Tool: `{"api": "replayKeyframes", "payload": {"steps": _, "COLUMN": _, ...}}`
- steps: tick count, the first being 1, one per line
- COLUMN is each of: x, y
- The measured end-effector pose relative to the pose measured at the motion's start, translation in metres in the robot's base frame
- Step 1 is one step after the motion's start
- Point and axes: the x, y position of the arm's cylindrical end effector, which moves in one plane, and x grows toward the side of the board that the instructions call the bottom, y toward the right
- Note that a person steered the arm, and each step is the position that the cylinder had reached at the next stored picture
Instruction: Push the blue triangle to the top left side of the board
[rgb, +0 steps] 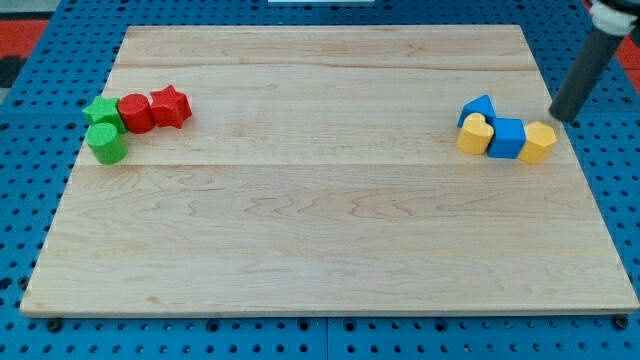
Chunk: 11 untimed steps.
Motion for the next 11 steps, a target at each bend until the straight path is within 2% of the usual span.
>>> {"api": "replayKeyframes", "payload": {"steps": 1, "x": 0.005, "y": -0.052}}
{"api": "replayKeyframes", "payload": {"steps": 2, "x": -0.050, "y": -0.074}}
{"api": "replayKeyframes", "payload": {"steps": 3, "x": -0.051, "y": -0.172}}
{"api": "replayKeyframes", "payload": {"steps": 4, "x": -0.075, "y": -0.085}}
{"api": "replayKeyframes", "payload": {"steps": 5, "x": -0.046, "y": -0.066}}
{"api": "replayKeyframes", "payload": {"steps": 6, "x": -0.009, "y": -0.104}}
{"api": "replayKeyframes", "payload": {"steps": 7, "x": -0.018, "y": -0.200}}
{"api": "replayKeyframes", "payload": {"steps": 8, "x": -0.018, "y": -0.266}}
{"api": "replayKeyframes", "payload": {"steps": 10, "x": -0.010, "y": -0.262}}
{"api": "replayKeyframes", "payload": {"steps": 11, "x": 0.021, "y": -0.262}}
